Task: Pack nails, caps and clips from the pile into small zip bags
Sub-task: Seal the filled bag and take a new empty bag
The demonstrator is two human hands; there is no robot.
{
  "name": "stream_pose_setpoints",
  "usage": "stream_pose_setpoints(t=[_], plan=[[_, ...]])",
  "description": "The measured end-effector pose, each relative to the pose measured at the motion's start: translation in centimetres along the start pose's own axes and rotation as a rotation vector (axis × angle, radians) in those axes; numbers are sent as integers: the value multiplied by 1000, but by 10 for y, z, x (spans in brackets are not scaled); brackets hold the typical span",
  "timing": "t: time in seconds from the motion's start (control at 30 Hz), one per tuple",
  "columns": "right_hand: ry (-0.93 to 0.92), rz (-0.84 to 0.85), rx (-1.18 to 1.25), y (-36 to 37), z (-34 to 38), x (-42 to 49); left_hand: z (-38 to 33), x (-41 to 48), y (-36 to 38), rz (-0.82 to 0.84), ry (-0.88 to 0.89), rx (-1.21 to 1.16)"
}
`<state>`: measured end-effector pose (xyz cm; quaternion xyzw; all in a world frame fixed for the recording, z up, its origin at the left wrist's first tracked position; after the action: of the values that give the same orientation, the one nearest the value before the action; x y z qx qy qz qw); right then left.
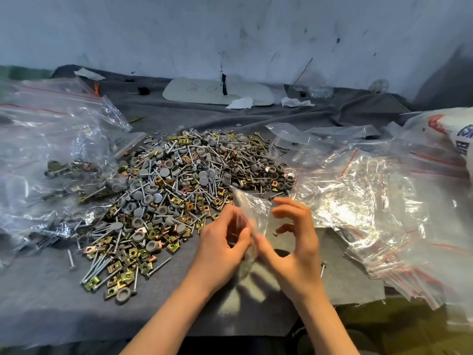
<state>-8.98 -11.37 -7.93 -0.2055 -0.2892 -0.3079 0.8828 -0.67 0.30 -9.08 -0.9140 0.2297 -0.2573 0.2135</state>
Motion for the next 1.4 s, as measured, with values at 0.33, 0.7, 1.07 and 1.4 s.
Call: stream_pose_setpoints(t=[0.33, 0.7, 1.07, 1.4], plan=[[-157, -106, -356, -11, 23, 22, -6, -5, 0, -73, 393, 124], [-82, -84, -455, -35, 32, 52, -10, -5, -1, -13, 428, 42], [708, 385, -662, -86, 5, 21, 8, 9, -34, -41, -363, -1170], [731, 546, -723, -79, 0, 15, 0, 4, -18, 172, -180, -678]])
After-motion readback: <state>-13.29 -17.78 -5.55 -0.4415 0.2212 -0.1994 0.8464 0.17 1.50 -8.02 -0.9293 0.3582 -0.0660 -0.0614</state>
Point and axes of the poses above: each hand's wrist, its own x-axis towards the middle knuckle, its own y-axis out of the palm, z = x × y, the point moved 2 cm from there along x, towards the middle knuckle, and after that the axes turned 9 degrees about x, right-handed, at the moved point
